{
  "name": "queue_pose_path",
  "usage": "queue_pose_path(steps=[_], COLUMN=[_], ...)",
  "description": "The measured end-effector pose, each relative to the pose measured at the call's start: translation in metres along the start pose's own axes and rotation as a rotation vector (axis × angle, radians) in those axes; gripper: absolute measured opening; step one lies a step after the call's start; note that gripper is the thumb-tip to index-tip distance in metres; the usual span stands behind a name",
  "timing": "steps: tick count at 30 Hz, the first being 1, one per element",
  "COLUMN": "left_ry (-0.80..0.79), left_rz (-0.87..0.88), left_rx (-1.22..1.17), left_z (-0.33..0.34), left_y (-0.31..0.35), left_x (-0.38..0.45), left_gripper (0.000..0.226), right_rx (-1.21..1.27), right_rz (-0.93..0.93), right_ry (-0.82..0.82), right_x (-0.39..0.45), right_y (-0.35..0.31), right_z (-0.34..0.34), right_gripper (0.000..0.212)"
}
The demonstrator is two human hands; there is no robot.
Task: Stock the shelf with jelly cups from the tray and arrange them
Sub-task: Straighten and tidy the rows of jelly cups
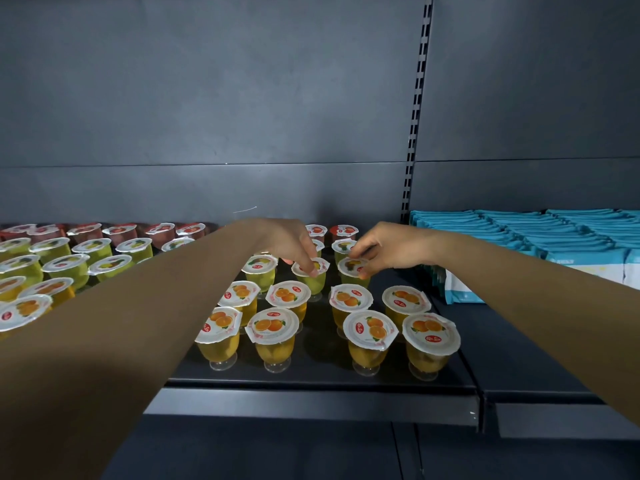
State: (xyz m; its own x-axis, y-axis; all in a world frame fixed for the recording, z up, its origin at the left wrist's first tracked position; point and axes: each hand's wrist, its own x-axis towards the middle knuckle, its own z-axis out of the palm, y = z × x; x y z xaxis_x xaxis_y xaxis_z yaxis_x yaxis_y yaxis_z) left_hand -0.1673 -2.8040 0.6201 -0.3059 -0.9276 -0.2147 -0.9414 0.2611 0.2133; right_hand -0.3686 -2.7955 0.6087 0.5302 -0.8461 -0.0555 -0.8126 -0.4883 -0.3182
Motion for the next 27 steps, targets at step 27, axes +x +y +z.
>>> queue_pose_path(steps=[27], left_ry=[-0.030], left_rz=[-0.009], left_rx=[0.060], left_z=[-0.009], left_y=[-0.002], left_x=[-0.007], left_gripper=[0.045], right_rx=[-0.059], right_rz=[0.032], right_ry=[-0.036], right_x=[-0.004], right_y=[-0.019], right_z=[-0.010], right_gripper=[0.033])
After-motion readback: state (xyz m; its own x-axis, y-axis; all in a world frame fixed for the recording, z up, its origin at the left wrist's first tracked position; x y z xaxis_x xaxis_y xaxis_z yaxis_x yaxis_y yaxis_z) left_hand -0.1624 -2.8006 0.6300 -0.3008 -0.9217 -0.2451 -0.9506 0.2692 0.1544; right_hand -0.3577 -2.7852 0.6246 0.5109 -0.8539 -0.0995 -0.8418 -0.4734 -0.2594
